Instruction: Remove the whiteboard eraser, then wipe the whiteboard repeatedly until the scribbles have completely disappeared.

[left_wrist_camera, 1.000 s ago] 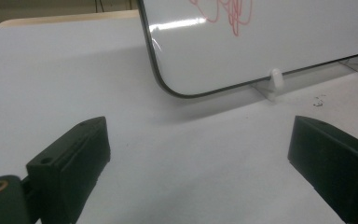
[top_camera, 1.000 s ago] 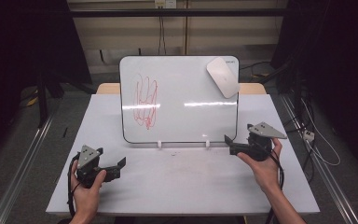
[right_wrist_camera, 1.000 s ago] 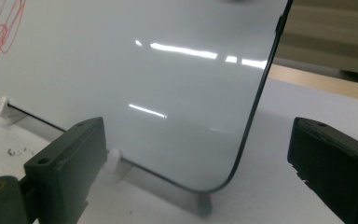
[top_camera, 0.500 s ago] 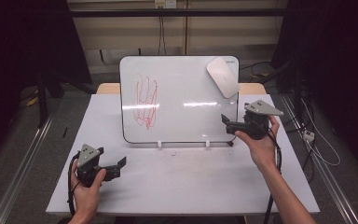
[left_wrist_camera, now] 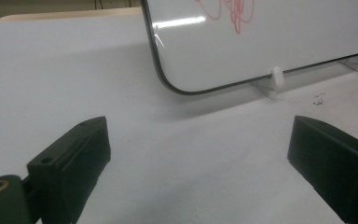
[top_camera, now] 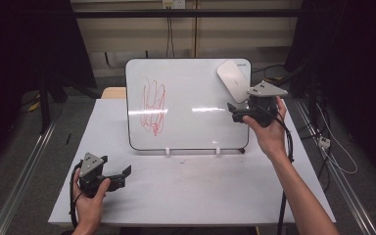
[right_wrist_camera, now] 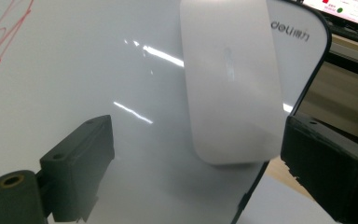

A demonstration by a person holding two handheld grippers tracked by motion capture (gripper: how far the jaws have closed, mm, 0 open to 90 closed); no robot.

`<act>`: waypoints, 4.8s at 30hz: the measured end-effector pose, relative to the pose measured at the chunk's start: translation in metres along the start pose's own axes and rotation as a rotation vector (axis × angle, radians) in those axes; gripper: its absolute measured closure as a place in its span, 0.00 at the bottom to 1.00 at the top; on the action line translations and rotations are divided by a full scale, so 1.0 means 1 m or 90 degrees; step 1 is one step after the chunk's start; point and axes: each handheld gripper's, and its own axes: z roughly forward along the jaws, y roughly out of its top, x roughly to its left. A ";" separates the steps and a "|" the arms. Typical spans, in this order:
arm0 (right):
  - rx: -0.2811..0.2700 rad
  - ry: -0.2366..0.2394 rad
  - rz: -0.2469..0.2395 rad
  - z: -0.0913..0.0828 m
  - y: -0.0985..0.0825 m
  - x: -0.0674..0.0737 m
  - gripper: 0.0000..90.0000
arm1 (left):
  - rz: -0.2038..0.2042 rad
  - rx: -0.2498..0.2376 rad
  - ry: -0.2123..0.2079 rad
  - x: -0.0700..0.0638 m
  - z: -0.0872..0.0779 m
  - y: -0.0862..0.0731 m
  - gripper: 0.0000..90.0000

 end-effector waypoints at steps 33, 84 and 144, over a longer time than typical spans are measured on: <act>0.081 -0.099 -0.116 0.057 0.039 -0.007 0.25 | -0.004 -0.003 -0.006 0.002 -0.004 -0.002 0.06; 0.048 -0.002 -0.005 0.035 0.034 -0.019 0.35 | -0.013 0.001 -0.008 0.006 -0.005 -0.005 0.07; -0.028 0.118 -0.115 0.053 0.065 0.099 0.35 | -0.004 -0.005 -0.022 0.002 -0.005 -0.002 0.07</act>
